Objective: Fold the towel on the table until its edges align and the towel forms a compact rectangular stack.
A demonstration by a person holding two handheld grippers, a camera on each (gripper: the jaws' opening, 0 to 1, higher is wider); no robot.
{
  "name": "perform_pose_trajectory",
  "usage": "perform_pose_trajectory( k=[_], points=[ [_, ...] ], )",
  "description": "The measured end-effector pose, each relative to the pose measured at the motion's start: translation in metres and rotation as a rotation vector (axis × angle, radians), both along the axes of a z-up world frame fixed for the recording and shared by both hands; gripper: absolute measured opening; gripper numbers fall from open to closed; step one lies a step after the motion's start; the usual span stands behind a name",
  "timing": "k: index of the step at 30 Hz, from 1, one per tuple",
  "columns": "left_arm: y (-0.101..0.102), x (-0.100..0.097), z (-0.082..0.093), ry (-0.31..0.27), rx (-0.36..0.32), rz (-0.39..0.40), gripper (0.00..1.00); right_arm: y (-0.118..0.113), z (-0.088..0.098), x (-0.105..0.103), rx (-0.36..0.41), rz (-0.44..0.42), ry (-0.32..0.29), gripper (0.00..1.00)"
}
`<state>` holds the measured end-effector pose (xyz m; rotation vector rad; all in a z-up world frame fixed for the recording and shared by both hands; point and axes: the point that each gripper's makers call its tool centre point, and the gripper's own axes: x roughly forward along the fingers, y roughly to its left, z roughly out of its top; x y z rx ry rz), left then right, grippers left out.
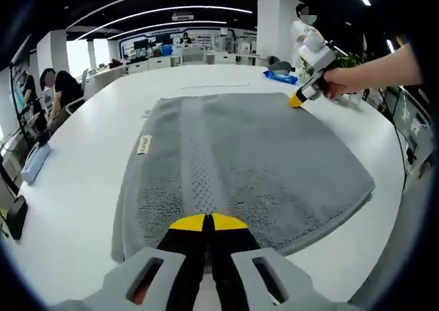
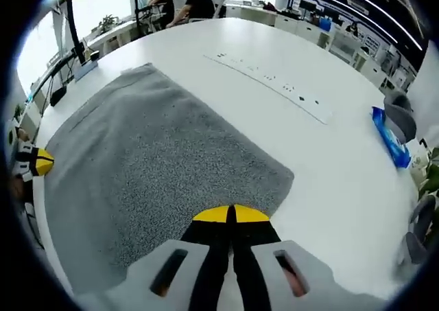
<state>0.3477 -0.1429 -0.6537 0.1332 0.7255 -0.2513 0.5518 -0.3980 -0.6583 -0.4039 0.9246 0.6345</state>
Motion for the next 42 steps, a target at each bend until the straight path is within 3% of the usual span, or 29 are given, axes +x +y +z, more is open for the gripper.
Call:
perform_pose_trajectory(
  k=[10, 18, 32, 42],
  points=[
    [-0.002, 0.007, -0.003, 0.071, 0.093, -0.029, 0.01, -0.015, 0.000, -0.009, -0.069, -0.015, -0.007, 0.00],
    [-0.009, 0.012, -0.003, 0.144, 0.082, -0.053, 0.01, -0.031, -0.004, -0.008, -0.084, -0.028, 0.020, 0.00],
    [-0.038, 0.011, -0.004, 0.162, 0.069, -0.113, 0.01, -0.068, -0.005, -0.015, -0.107, -0.069, 0.049, 0.00],
    [-0.069, 0.006, -0.004, 0.175, 0.065, -0.191, 0.01, -0.099, -0.004, -0.025, -0.135, -0.101, 0.053, 0.00]
  ],
)
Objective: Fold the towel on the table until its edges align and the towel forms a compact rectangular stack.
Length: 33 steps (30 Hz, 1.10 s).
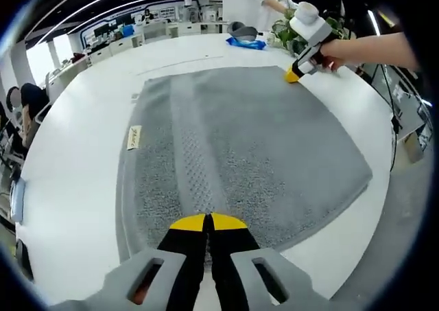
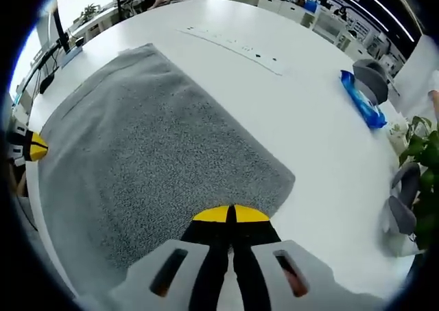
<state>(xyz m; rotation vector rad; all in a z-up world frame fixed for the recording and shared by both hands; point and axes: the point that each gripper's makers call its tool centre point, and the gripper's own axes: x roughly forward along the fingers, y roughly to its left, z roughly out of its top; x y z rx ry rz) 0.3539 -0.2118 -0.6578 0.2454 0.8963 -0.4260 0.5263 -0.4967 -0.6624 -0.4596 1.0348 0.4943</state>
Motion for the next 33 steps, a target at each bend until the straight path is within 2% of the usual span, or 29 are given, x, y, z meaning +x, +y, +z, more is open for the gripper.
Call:
perform_pose_trajectory(
  k=[10, 17, 22, 25, 33],
  points=[
    [-0.012, -0.003, 0.000, 0.009, 0.045, -0.047, 0.01, -0.014, 0.000, -0.009, -0.034, -0.032, 0.010, 0.00],
    [-0.012, -0.002, 0.000, 0.019, 0.077, -0.046, 0.01, -0.019, 0.001, -0.011, 0.002, -0.083, -0.007, 0.00],
    [-0.012, -0.001, -0.001, 0.060, 0.116, -0.052, 0.01, -0.023, 0.000, -0.019, -0.005, -0.088, -0.014, 0.00],
    [-0.012, 0.001, -0.001, 0.057, 0.130, -0.056, 0.01, -0.027, 0.000, -0.021, 0.000, -0.098, -0.011, 0.00],
    [-0.010, 0.008, -0.002, 0.070, 0.119, -0.069, 0.01, -0.035, 0.000, -0.033, -0.003, -0.117, -0.003, 0.00]
  ],
)
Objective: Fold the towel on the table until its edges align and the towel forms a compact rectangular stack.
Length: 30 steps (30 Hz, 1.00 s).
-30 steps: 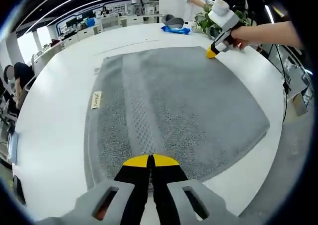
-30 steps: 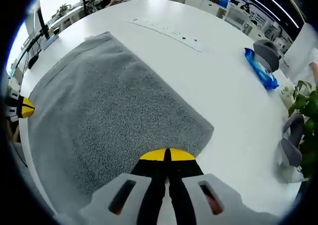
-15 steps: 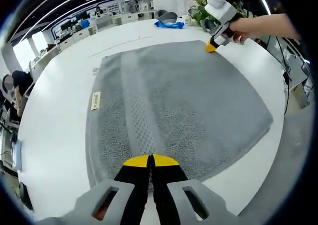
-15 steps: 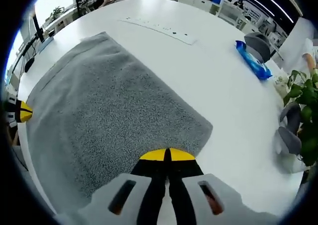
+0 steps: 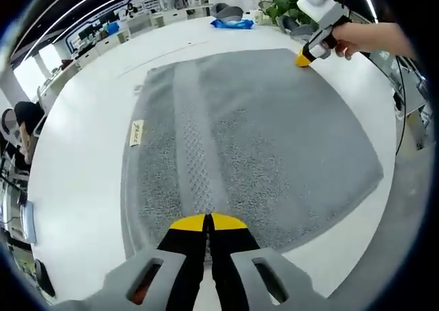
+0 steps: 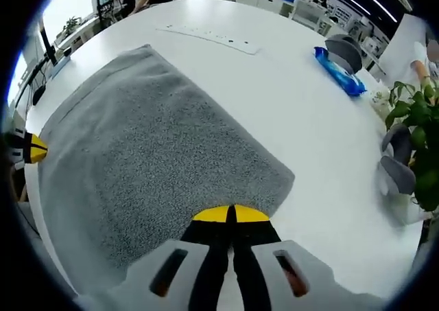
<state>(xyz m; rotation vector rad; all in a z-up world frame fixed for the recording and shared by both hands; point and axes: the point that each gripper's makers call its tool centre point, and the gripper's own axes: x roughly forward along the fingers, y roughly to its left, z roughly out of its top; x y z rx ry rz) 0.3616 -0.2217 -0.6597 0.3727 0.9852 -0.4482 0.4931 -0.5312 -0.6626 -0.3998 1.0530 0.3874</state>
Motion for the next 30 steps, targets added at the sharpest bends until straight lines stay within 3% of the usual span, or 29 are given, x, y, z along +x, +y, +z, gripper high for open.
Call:
perform_pose_trajectory(
  k=[12, 30],
  points=[
    [0.000, 0.017, 0.000, 0.012, 0.051, -0.058, 0.01, -0.010, 0.000, -0.014, -0.004, -0.029, -0.006, 0.00],
    [0.001, 0.036, -0.001, 0.019, 0.073, -0.130, 0.01, -0.018, -0.001, -0.034, 0.018, -0.067, -0.028, 0.00]
  ],
)
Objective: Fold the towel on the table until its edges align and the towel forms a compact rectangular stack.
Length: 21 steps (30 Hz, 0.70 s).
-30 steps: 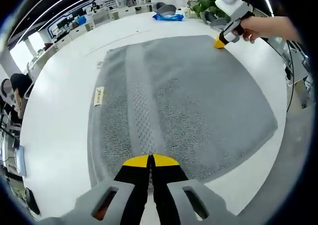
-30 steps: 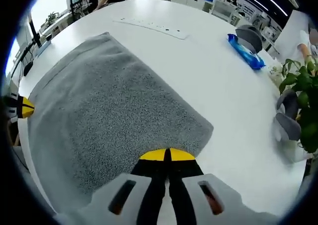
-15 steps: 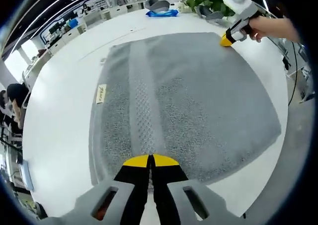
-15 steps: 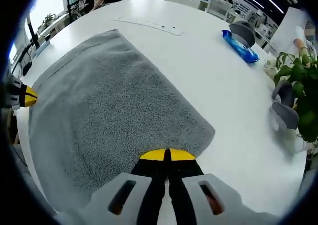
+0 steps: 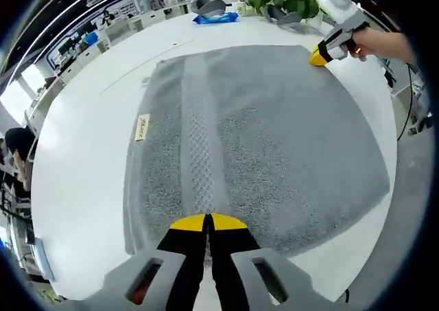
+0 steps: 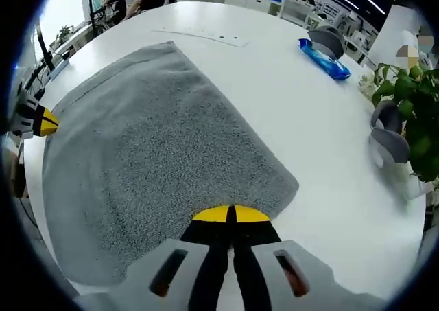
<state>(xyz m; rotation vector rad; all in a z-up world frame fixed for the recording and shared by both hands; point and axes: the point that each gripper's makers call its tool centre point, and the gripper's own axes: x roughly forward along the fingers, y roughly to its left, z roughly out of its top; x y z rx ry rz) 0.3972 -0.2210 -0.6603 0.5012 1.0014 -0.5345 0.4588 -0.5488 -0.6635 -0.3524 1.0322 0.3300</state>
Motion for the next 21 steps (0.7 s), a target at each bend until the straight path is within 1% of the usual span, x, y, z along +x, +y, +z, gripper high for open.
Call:
perform_pose_trajectory(
  k=[3, 7, 11, 21],
  points=[
    [0.000, 0.002, 0.000, 0.001, 0.016, -0.012, 0.01, 0.000, 0.000, -0.003, -0.001, -0.004, -0.010, 0.00],
    [0.001, 0.005, 0.000, 0.001, 0.017, -0.014, 0.01, -0.002, 0.000, -0.008, 0.004, -0.013, -0.024, 0.00],
    [0.001, 0.010, 0.000, -0.001, 0.017, -0.019, 0.01, -0.003, 0.001, -0.013, 0.012, -0.027, -0.029, 0.00],
    [0.001, 0.018, 0.001, -0.004, 0.046, -0.062, 0.01, -0.004, 0.001, -0.031, 0.013, -0.040, -0.037, 0.00]
  ],
)
